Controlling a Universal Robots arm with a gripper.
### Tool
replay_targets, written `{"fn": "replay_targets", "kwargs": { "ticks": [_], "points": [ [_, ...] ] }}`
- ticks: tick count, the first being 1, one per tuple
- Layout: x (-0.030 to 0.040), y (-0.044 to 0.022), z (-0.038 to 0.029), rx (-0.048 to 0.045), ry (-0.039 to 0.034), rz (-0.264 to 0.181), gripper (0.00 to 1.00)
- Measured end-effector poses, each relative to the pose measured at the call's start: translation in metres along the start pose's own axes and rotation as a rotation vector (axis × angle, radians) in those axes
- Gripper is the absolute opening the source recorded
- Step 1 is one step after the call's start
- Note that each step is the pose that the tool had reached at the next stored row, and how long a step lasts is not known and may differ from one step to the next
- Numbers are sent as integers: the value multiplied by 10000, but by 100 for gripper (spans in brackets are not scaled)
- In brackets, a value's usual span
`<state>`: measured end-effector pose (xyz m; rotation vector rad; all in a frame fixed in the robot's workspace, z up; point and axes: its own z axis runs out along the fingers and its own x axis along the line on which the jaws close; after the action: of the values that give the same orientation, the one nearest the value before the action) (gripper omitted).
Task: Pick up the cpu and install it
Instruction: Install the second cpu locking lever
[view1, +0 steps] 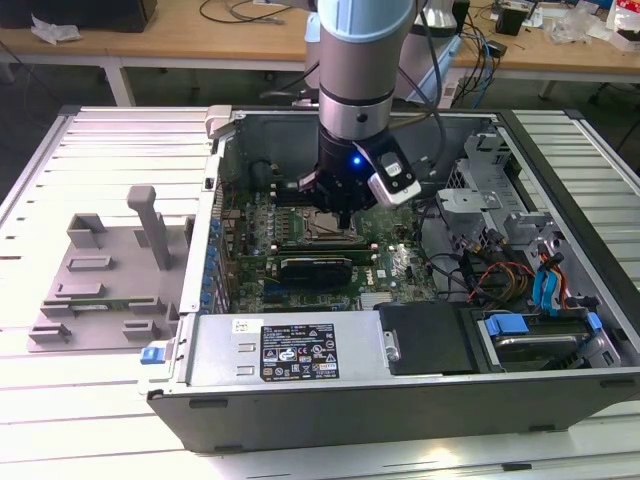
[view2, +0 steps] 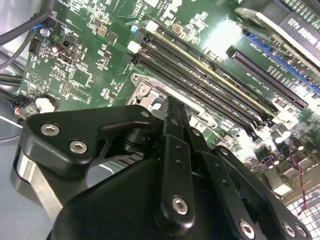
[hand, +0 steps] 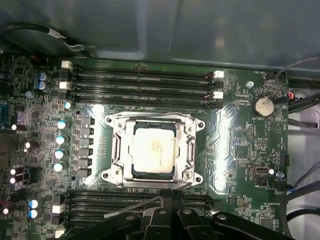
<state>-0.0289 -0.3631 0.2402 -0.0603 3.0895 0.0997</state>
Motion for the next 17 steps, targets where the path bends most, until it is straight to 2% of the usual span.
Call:
{"fn": "replay_targets", "kwargs": {
  "ticks": [14, 15, 16, 17],
  "points": [
    [14, -119, 12, -22, -1, 1, 11],
    [19, -147, 13, -50, -2, 3, 11],
    [27, -167, 18, -116, -4, 6, 11],
    [31, -166, 24, -150, -7, 9, 11]
  ]
}}
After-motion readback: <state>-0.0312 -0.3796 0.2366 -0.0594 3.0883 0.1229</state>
